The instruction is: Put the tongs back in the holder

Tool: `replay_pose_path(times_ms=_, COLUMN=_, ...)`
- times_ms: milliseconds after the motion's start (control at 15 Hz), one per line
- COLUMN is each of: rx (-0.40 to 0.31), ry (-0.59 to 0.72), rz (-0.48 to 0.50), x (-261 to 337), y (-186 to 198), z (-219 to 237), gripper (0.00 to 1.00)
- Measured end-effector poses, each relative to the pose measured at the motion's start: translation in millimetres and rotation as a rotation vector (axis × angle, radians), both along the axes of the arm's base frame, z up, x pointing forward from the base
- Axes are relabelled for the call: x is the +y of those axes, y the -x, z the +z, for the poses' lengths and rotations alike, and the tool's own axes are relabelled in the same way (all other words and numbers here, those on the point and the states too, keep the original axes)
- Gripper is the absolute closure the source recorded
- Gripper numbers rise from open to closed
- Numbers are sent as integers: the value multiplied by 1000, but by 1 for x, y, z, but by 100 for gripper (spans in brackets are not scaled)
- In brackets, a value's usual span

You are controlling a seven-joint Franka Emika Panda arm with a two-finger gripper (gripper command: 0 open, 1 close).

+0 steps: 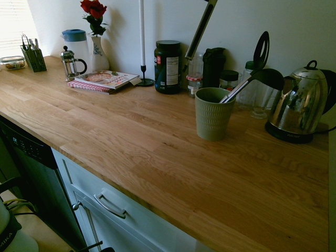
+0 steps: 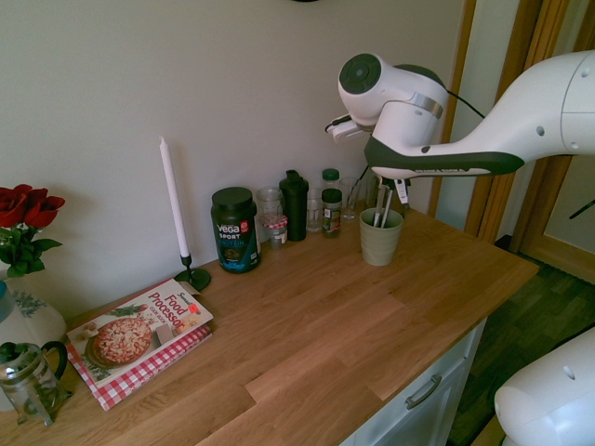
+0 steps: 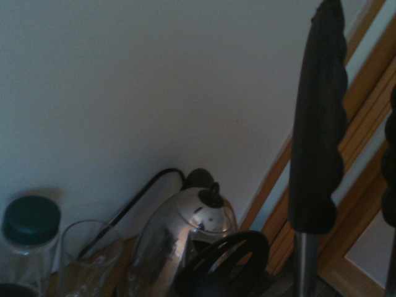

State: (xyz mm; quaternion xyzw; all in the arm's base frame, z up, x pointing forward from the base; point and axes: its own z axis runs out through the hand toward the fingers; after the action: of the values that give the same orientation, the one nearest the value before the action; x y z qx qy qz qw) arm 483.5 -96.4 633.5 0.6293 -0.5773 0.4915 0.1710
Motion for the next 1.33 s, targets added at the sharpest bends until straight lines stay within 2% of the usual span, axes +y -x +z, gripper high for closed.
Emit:
replay_pose_path(times_ms=267, rx=-64, ry=-2, rz=-40, x=-25, y=-16, z=-31, gripper=100)
replay_pose_path(times_ms=533, rx=-89, ry=-15, rz=-43, x=-43, y=-42, z=-65, gripper=100)
replay_pose_path(times_ms=867, rx=-81, ry=-43, rz=-37, x=-50, y=-79, z=-97, gripper=100)
replay_pose_path(times_ms=1200, rx=-34, ry=-67, rz=-36, x=-47, y=-92, z=-141, gripper=100)
replay_pose_path(times_ms=1267, rx=-24, ry=-73, rz=-36, x=-46, y=-92, z=-148, gripper=0)
replay_pose_path(times_ms=1333, rx=-15, ry=-76, rz=-34, x=-44, y=-92, z=-153, gripper=0)
